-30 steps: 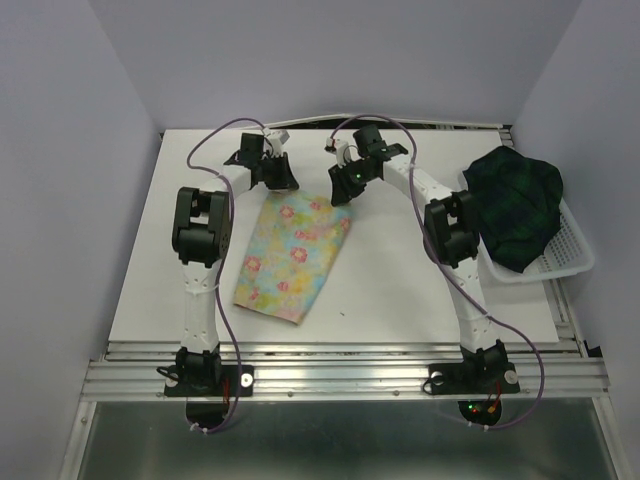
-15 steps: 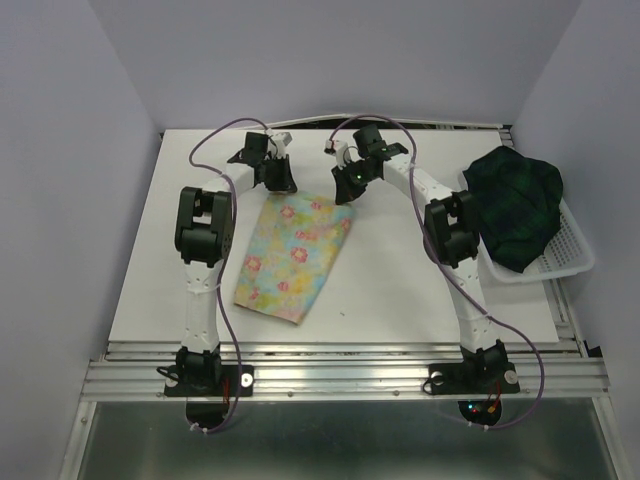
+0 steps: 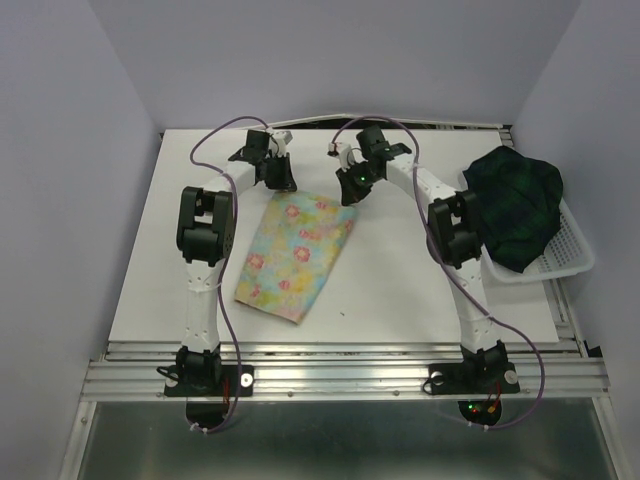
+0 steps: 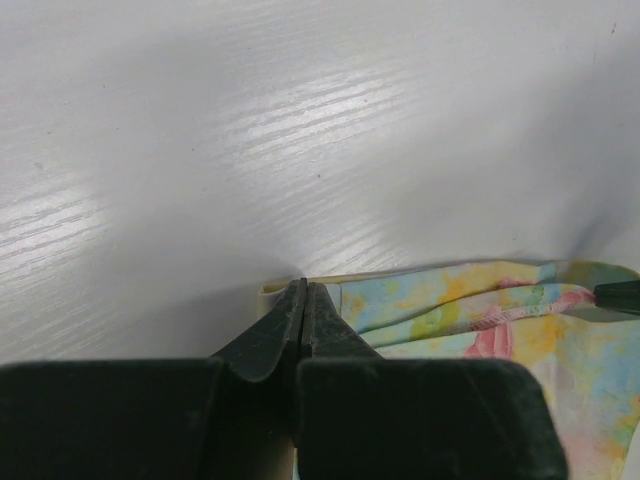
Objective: Fold and stack the skirts
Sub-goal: Fold the skirt
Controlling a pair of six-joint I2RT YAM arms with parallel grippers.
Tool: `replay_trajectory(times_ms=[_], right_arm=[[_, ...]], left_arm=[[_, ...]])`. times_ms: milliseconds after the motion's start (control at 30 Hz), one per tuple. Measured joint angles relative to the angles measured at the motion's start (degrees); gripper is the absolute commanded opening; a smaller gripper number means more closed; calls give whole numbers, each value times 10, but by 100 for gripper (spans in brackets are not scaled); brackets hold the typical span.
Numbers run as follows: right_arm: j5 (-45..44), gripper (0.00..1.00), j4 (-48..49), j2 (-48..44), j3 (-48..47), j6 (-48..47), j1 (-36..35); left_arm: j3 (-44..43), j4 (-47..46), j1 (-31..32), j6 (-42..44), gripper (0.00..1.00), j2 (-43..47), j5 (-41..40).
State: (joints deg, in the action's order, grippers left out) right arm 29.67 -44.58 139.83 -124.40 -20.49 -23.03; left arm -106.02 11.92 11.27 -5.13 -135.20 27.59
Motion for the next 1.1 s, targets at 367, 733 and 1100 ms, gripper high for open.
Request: replay_trajectory(times_ms=[367, 733, 1100], right_arm=[[-34, 1, -4, -55, 91, -50, 15], [-53, 2, -1, -55, 98, -49, 21], [-134, 84, 64, -55, 38, 3, 21]], left_arm=[[-11, 10, 3, 0, 0, -4, -9], [-10, 6, 2, 0, 30, -4, -4], [90, -34, -15, 77, 99, 176, 20]])
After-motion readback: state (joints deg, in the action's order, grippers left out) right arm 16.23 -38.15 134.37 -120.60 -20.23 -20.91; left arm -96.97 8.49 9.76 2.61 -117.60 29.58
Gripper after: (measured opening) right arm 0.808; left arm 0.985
